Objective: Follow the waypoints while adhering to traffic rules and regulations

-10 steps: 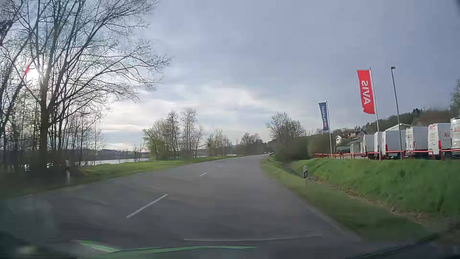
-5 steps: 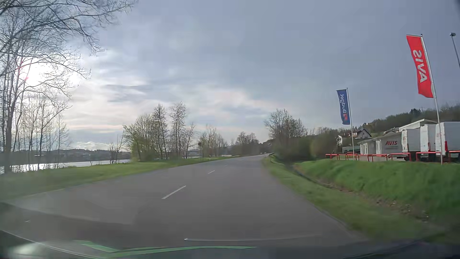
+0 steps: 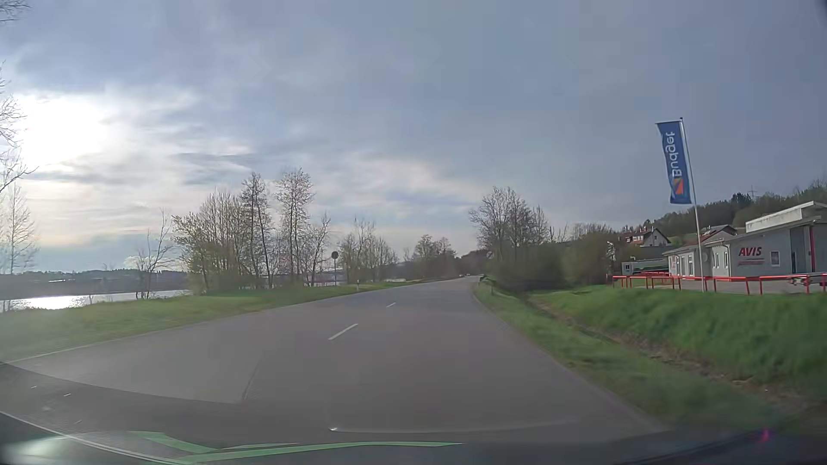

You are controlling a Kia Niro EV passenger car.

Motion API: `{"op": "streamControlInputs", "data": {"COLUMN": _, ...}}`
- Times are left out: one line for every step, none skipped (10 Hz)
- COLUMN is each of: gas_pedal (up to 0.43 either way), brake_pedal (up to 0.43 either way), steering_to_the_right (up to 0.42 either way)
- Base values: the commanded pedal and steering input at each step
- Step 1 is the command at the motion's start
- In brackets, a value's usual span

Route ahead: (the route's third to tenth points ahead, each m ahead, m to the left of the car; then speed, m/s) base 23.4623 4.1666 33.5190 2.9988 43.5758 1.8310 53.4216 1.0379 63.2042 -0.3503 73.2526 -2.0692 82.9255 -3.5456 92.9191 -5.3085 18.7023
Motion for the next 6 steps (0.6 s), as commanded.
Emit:
{"op": "streamControlInputs", "data": {"gas_pedal": 0.15, "brake_pedal": 0.0, "steering_to_the_right": 0.014}}
{"op": "streamControlInputs", "data": {"gas_pedal": 0.157, "brake_pedal": 0.0, "steering_to_the_right": 0.016}}
{"op": "streamControlInputs", "data": {"gas_pedal": 0.169, "brake_pedal": 0.0, "steering_to_the_right": 0.016}}
{"op": "streamControlInputs", "data": {"gas_pedal": 0.169, "brake_pedal": 0.0, "steering_to_the_right": 0.016}}
{"op": "streamControlInputs", "data": {"gas_pedal": 0.169, "brake_pedal": 0.0, "steering_to_the_right": 0.016}}
{"op": "streamControlInputs", "data": {"gas_pedal": 0.177, "brake_pedal": 0.0, "steering_to_the_right": 0.016}}
